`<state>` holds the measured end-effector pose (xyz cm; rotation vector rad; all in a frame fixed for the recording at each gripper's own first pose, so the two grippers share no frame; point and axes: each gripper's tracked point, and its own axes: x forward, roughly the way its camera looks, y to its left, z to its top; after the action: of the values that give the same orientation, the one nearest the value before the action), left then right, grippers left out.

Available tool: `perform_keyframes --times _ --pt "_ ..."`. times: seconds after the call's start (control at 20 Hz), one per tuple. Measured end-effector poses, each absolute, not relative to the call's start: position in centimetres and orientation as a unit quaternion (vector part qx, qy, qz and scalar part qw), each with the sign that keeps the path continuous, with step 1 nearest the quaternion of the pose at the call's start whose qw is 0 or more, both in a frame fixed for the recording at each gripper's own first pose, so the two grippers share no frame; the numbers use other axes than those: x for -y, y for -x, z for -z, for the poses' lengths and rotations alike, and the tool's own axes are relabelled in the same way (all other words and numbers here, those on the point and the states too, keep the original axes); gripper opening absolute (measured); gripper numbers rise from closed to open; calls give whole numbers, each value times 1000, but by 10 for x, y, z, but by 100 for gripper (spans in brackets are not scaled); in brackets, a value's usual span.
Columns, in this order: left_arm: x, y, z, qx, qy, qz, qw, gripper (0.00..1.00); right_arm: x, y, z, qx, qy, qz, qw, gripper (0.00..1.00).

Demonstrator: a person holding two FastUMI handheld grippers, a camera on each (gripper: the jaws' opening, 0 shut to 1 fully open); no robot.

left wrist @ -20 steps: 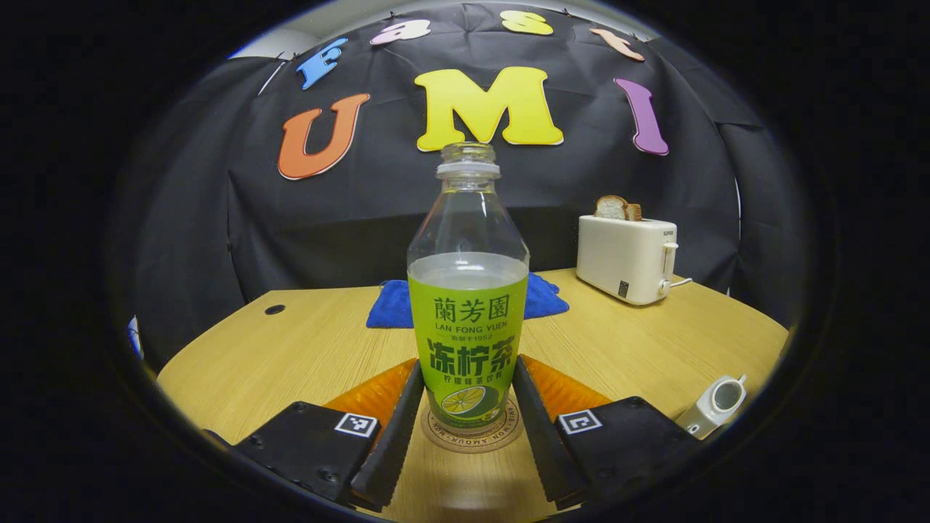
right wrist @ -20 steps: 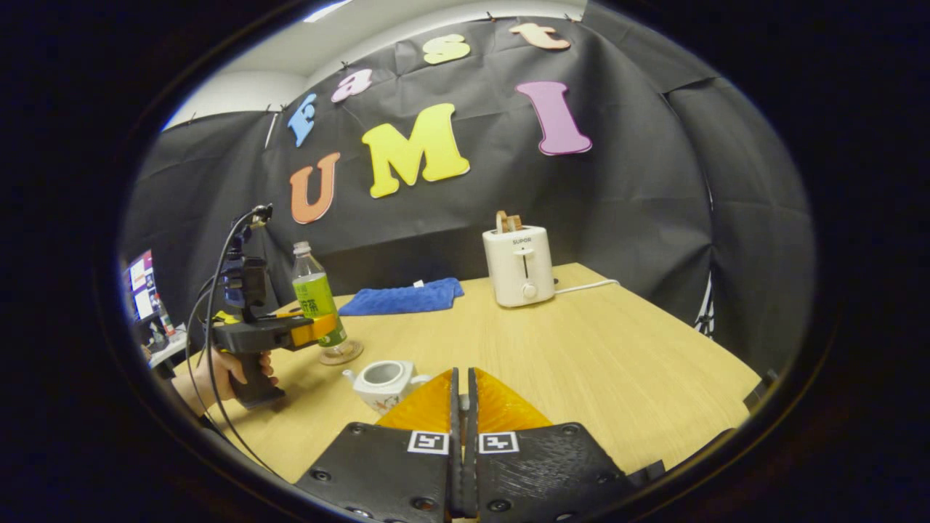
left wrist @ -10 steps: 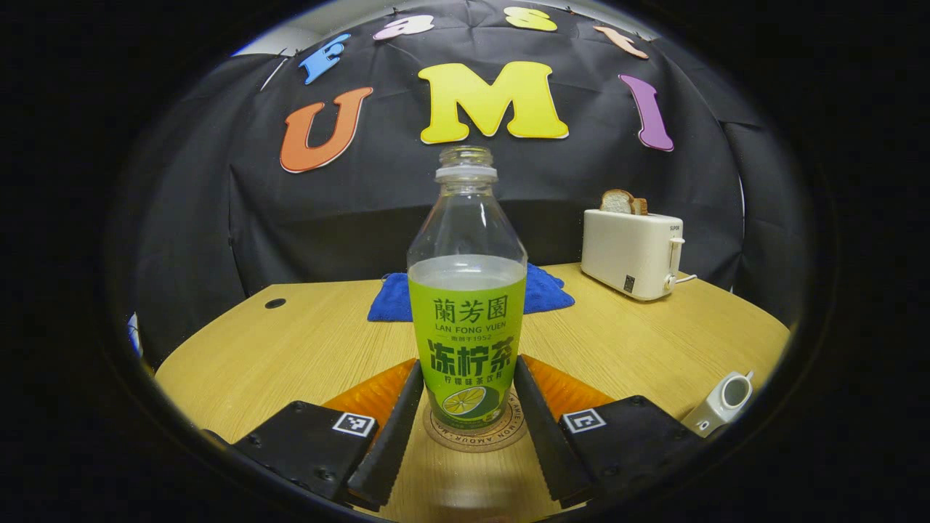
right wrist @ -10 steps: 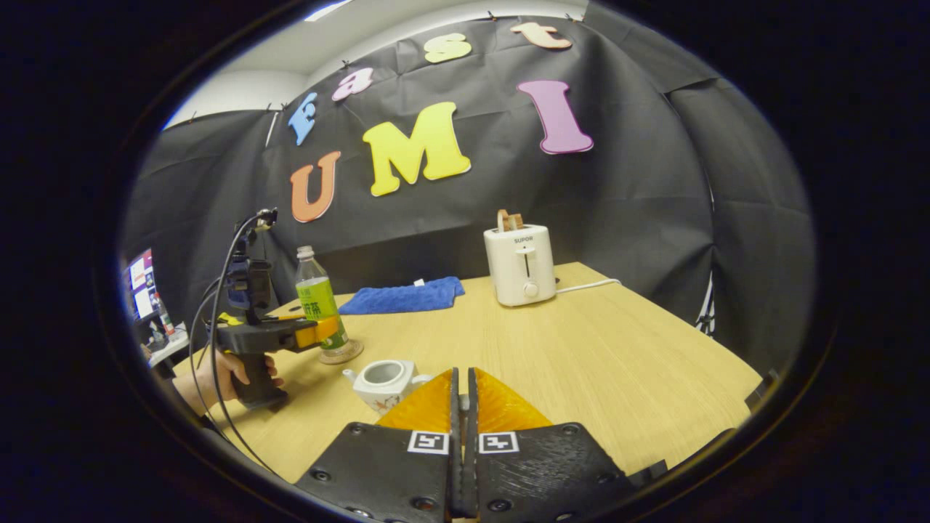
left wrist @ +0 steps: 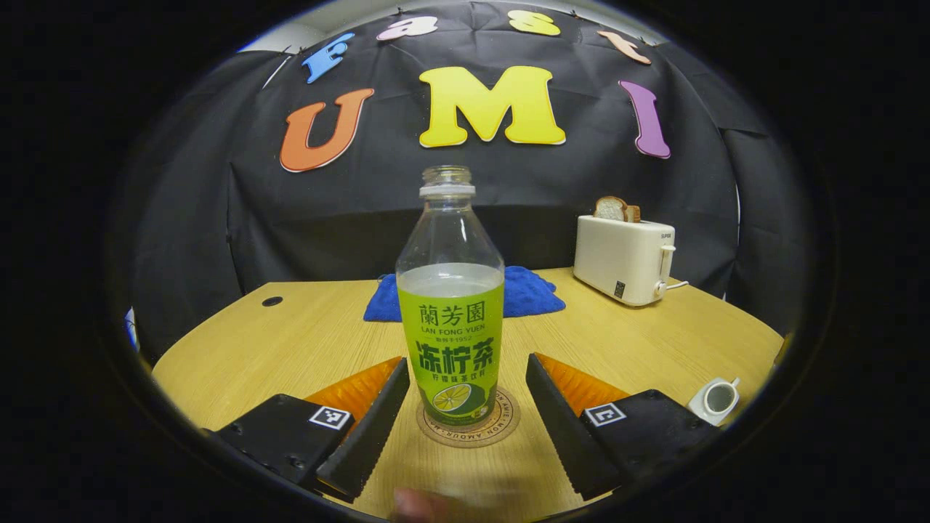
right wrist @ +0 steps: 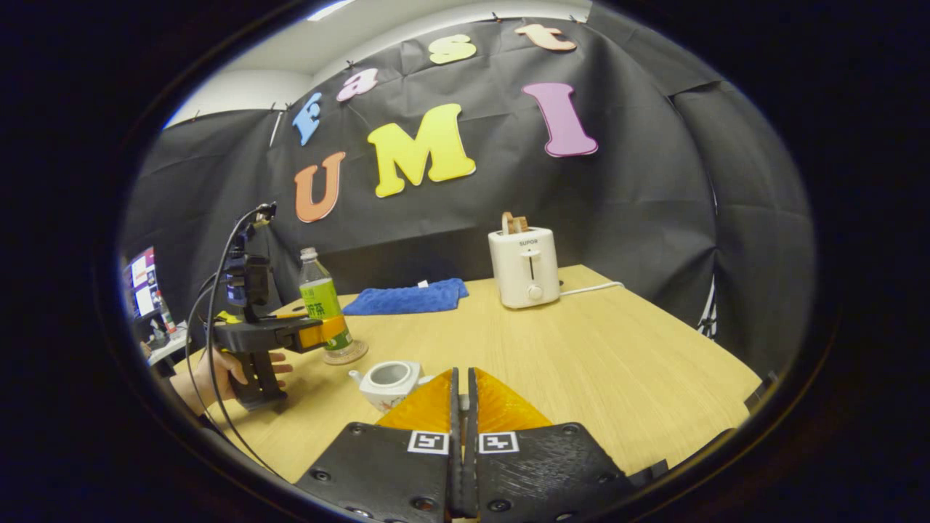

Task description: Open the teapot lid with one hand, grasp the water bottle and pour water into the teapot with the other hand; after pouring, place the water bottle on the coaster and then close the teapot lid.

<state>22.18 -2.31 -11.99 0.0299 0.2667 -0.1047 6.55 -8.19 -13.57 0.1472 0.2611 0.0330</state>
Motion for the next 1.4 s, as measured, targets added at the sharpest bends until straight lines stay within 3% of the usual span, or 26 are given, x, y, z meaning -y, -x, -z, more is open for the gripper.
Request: perform_keyframes --times 0.5,0.95,1.4 --pt "-5 -167 119 -154 29 34 987 100 61 -67 106 -105 -40 -35 993 0" --pt "-57 -82 72 -103 38 -10 994 100 9 -99 81 -79 -13 -89 993 0" --pt "-75 -29 46 -60 18 -50 997 100 -12 -135 109 -93 1 -116 989 0"
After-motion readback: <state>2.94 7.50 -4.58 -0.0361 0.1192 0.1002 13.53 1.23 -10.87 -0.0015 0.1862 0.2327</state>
